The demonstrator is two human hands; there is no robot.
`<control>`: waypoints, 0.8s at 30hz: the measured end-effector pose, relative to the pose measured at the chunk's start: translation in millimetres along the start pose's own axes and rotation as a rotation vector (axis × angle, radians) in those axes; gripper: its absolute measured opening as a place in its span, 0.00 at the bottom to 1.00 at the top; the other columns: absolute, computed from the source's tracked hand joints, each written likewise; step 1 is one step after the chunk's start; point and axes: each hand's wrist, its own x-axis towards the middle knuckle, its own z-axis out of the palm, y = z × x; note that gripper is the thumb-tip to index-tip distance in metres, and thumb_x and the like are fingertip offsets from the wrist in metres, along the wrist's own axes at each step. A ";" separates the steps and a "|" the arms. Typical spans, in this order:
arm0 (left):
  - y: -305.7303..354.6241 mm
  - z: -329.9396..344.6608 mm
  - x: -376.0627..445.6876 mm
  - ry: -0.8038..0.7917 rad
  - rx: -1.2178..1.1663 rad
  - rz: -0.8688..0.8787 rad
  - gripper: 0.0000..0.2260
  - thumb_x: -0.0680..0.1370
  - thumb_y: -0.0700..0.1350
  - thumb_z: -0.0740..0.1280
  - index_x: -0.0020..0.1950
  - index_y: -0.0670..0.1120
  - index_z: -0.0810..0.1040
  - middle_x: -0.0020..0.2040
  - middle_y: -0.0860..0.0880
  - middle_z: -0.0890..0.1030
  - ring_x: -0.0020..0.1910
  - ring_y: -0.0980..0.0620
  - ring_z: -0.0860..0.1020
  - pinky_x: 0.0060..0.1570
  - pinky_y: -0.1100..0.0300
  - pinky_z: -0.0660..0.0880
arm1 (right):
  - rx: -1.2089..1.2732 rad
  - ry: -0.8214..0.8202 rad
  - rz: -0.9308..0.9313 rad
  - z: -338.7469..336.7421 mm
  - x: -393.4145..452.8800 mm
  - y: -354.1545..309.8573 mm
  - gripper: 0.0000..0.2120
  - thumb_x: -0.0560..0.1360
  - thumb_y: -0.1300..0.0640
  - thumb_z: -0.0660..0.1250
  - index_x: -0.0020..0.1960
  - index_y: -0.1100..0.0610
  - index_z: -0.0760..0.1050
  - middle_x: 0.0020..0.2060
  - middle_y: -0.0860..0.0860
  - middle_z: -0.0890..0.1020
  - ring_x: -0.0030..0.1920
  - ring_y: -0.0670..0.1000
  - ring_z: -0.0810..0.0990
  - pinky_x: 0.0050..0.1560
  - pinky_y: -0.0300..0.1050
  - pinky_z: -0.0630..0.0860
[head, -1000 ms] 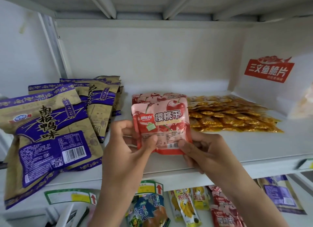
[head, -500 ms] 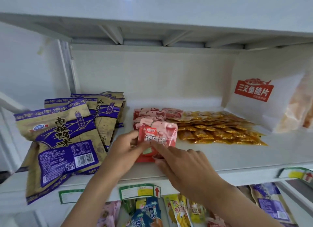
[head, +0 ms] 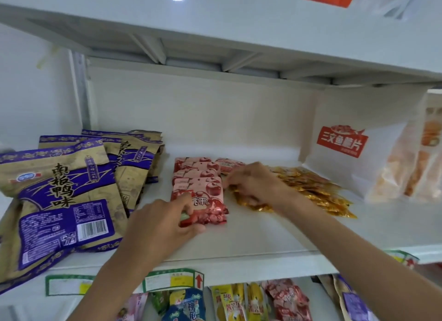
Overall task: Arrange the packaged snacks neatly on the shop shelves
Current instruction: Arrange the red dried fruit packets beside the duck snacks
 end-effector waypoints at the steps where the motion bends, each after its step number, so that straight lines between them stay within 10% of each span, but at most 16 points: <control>1: 0.1 2.3 0.4 -0.006 0.030 -0.005 0.20 0.72 0.75 0.63 0.51 0.61 0.70 0.34 0.56 0.76 0.33 0.60 0.75 0.29 0.61 0.63 | -0.091 0.096 0.020 -13.0 20.0 2.9 0.12 0.82 0.60 0.65 0.47 0.53 0.86 0.26 0.49 0.77 0.24 0.51 0.70 0.24 0.38 0.67; 5: 0.9 7.0 3.4 0.005 0.092 0.001 0.22 0.73 0.77 0.58 0.53 0.61 0.66 0.35 0.56 0.76 0.35 0.61 0.74 0.32 0.62 0.65 | -0.544 0.189 0.072 -55.9 119.8 28.5 0.13 0.79 0.54 0.63 0.55 0.56 0.85 0.46 0.56 0.87 0.43 0.58 0.87 0.50 0.53 0.85; 14: 4.1 7.3 5.9 -0.010 0.096 -0.026 0.23 0.74 0.76 0.60 0.54 0.59 0.65 0.41 0.56 0.79 0.45 0.55 0.80 0.49 0.57 0.78 | -0.858 -0.175 0.169 -49.2 239.8 71.7 0.45 0.78 0.30 0.64 0.81 0.60 0.61 0.80 0.56 0.65 0.79 0.58 0.66 0.78 0.55 0.64; 19: 1.6 6.2 7.6 -0.014 0.099 -0.039 0.22 0.75 0.74 0.61 0.53 0.58 0.67 0.40 0.56 0.77 0.44 0.54 0.79 0.49 0.57 0.77 | -0.861 -0.138 0.027 -47.2 270.2 72.8 0.38 0.67 0.32 0.77 0.60 0.63 0.78 0.58 0.58 0.82 0.53 0.58 0.81 0.48 0.46 0.75; 24: -4.6 11.9 8.5 0.006 0.084 -0.050 0.22 0.72 0.75 0.61 0.51 0.58 0.66 0.38 0.56 0.78 0.41 0.55 0.78 0.42 0.58 0.73 | -0.723 0.177 -0.142 -65.4 274.2 51.1 0.30 0.74 0.43 0.78 0.63 0.63 0.72 0.57 0.64 0.81 0.53 0.62 0.79 0.47 0.49 0.70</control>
